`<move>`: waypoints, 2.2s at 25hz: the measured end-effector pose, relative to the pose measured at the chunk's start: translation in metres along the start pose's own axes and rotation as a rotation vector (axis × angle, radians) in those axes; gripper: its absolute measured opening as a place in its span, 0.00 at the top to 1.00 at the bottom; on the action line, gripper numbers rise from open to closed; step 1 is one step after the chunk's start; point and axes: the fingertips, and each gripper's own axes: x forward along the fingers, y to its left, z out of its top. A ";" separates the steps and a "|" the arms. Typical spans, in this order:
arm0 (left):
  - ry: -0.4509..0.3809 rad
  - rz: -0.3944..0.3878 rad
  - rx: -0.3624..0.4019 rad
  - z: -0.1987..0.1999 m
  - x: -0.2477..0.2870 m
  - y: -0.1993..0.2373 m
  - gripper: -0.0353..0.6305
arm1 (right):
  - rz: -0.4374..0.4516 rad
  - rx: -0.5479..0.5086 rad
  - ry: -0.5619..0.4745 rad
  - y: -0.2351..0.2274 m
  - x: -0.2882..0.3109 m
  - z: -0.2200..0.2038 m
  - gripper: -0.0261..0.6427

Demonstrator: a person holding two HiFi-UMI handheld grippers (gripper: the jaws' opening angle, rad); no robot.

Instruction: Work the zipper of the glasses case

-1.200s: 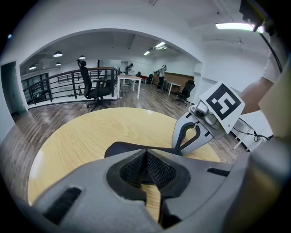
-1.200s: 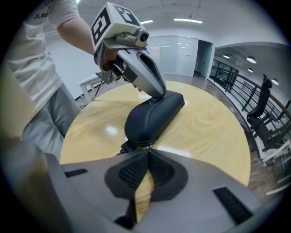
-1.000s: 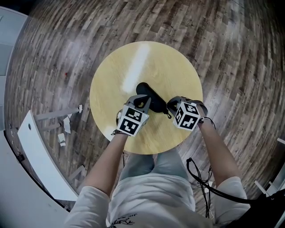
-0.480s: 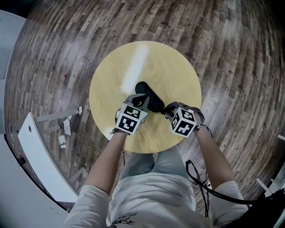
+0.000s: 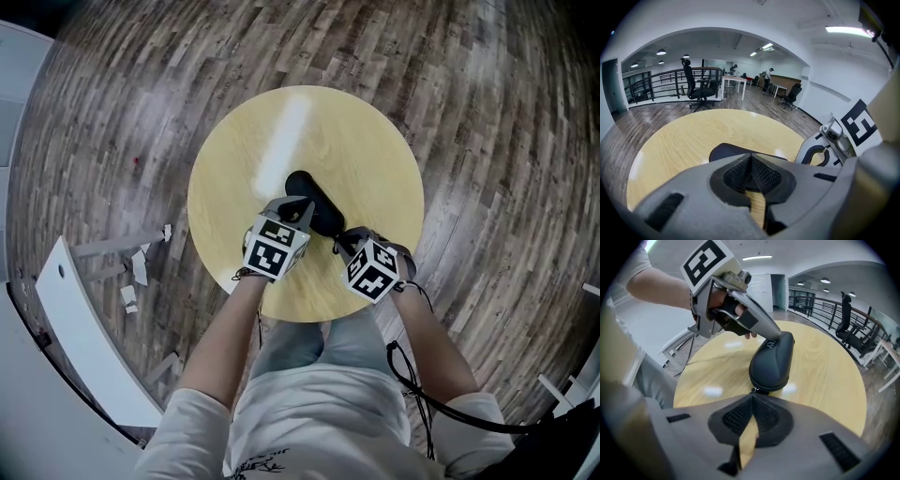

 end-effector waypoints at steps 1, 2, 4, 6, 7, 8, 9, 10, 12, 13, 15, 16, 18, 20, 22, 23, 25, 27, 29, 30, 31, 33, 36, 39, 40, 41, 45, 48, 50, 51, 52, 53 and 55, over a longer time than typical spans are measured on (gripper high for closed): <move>-0.002 0.001 -0.002 0.000 0.000 0.000 0.94 | -0.011 0.021 -0.003 0.001 0.001 0.001 0.96; -0.003 0.002 -0.003 -0.001 0.000 0.000 0.94 | -0.022 0.040 -0.007 0.002 0.002 0.003 0.96; -0.004 0.001 -0.008 0.000 -0.001 0.000 0.94 | -0.040 0.067 -0.014 0.004 0.004 0.006 0.96; 0.001 -0.002 -0.006 0.002 -0.001 0.000 0.94 | -0.055 0.081 -0.020 0.003 0.004 0.008 0.96; 0.007 -0.005 0.003 0.003 -0.001 0.000 0.94 | -0.062 0.082 -0.023 0.002 0.004 0.007 0.96; 0.012 -0.009 0.017 0.005 -0.002 0.000 0.94 | -0.068 0.083 -0.024 0.000 0.002 0.005 0.96; 0.012 -0.012 0.034 0.007 -0.003 -0.001 0.94 | -0.073 0.086 -0.023 -0.004 -0.001 0.001 0.96; 0.008 -0.014 0.049 0.011 -0.004 -0.002 0.94 | -0.078 0.090 -0.021 -0.009 -0.005 -0.004 0.96; 0.006 -0.023 0.073 0.019 0.000 -0.003 0.94 | -0.092 0.084 -0.015 -0.022 -0.014 -0.017 0.96; 0.011 -0.031 0.086 0.022 0.004 -0.005 0.94 | -0.100 0.068 -0.011 -0.029 -0.019 -0.022 0.96; 0.022 -0.049 0.117 0.028 0.014 -0.008 0.94 | -0.108 0.007 0.004 -0.040 -0.027 -0.030 0.96; 0.034 -0.062 0.132 0.030 0.019 -0.010 0.94 | -0.111 -0.026 0.017 -0.046 -0.029 -0.033 0.96; 0.077 -0.097 0.160 0.029 0.028 -0.016 0.94 | -0.124 -0.063 0.040 -0.060 -0.033 -0.039 0.96; 0.102 -0.128 0.175 0.029 0.033 -0.024 0.94 | -0.143 -0.065 0.052 -0.077 -0.036 -0.044 0.96; 0.103 -0.125 0.168 0.028 0.033 -0.026 0.94 | -0.148 -0.062 0.060 -0.087 -0.039 -0.045 0.96; 0.101 -0.112 0.157 0.026 0.033 -0.025 0.94 | -0.143 -0.062 0.062 -0.088 -0.038 -0.044 0.96; 0.092 -0.085 0.141 0.024 0.033 -0.022 0.94 | -0.133 -0.061 0.061 -0.083 -0.037 -0.041 0.96; 0.081 -0.078 0.147 0.024 0.035 -0.023 0.94 | -0.131 -0.037 0.050 -0.077 -0.037 -0.042 0.96; 0.087 -0.082 0.162 0.022 0.038 -0.025 0.94 | -0.131 0.006 0.031 -0.072 -0.038 -0.044 0.96; 0.090 -0.084 0.168 0.022 0.038 -0.026 0.94 | -0.130 0.025 0.022 -0.070 -0.038 -0.044 0.96; 0.092 -0.085 0.172 0.022 0.039 -0.026 0.94 | -0.129 0.041 0.015 -0.067 -0.038 -0.044 0.96; 0.090 -0.085 0.175 0.022 0.039 -0.027 0.94 | -0.125 0.070 0.003 -0.059 -0.037 -0.043 0.96; 0.082 -0.082 0.175 0.022 0.039 -0.025 0.94 | -0.122 0.114 -0.021 -0.047 -0.033 -0.036 0.96; 0.076 -0.075 0.173 0.023 0.040 -0.024 0.94 | -0.126 0.159 -0.047 -0.039 -0.025 -0.023 0.96; 0.075 -0.073 0.172 0.024 0.040 -0.024 0.94 | -0.127 0.175 -0.056 -0.036 -0.022 -0.018 0.96; 0.075 -0.071 0.171 0.024 0.040 -0.025 0.94 | -0.128 0.190 -0.063 -0.034 -0.019 -0.013 0.96; 0.072 -0.064 0.171 0.023 0.037 -0.024 0.94 | -0.129 0.244 -0.098 -0.025 -0.009 0.002 0.96; 0.073 -0.058 0.173 0.023 0.037 -0.023 0.94 | -0.126 0.266 -0.119 -0.022 -0.003 0.010 0.96; 0.074 -0.058 0.164 0.022 0.037 -0.026 0.94 | -0.127 0.257 -0.121 -0.023 -0.006 0.007 0.96; 0.076 -0.058 0.161 0.022 0.036 -0.027 0.94 | -0.131 0.244 -0.118 -0.025 -0.010 0.003 0.96; 0.080 -0.059 0.161 0.020 0.035 -0.029 0.94 | -0.139 0.226 -0.114 -0.029 -0.015 -0.002 0.96; 0.087 -0.064 0.163 0.018 0.033 -0.031 0.94 | -0.149 0.208 -0.108 -0.033 -0.020 -0.007 0.96; 0.107 -0.087 0.164 0.011 0.028 -0.036 0.94 | -0.174 0.184 -0.098 -0.046 -0.029 -0.017 0.96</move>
